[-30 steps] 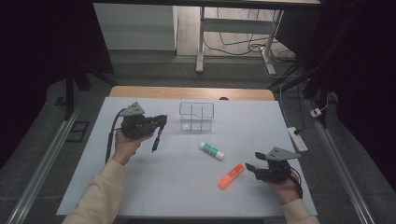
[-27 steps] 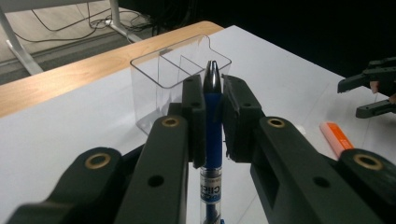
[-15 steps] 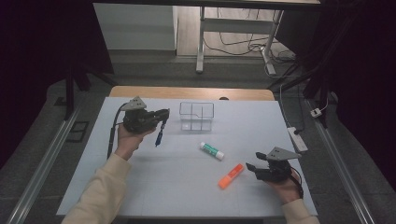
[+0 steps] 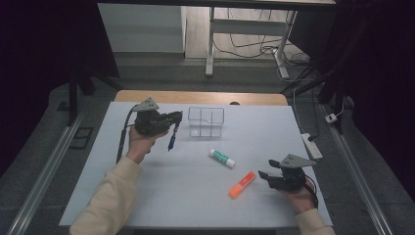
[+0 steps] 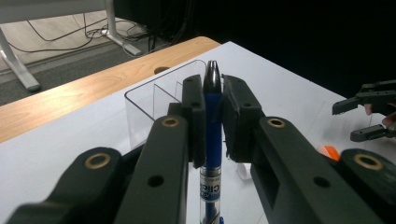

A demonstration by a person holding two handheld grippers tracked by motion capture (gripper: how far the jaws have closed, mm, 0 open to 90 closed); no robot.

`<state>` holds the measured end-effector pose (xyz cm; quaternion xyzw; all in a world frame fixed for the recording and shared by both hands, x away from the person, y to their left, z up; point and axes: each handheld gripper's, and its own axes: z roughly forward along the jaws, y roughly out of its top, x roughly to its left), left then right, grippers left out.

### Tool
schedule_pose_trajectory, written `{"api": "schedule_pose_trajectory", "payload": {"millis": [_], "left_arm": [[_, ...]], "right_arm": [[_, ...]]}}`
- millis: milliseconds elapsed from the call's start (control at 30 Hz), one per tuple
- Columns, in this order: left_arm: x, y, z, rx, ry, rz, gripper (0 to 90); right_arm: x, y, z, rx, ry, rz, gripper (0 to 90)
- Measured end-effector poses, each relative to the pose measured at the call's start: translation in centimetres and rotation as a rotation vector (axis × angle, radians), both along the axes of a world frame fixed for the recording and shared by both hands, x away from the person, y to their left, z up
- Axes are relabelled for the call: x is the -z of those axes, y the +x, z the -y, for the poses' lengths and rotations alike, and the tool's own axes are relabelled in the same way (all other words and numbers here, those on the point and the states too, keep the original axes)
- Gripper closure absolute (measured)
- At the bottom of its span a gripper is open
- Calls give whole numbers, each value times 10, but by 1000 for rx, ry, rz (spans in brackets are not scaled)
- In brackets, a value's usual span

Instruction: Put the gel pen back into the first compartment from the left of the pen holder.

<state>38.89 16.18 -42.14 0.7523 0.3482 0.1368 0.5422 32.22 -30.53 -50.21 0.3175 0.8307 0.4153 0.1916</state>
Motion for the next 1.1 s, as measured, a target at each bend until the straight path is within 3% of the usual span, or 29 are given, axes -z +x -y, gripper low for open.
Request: {"api": "schedule_pose_trajectory", "payload": {"millis": [500, 1100], "left_arm": [[-17, 14, 9, -12, 6, 17, 795], [-28, 27, 15, -11, -18, 13, 794]], "right_arm": [[1, 1, 0, 3, -4, -1, 367], [1, 1, 1, 6, -6, -3, 366]]}}
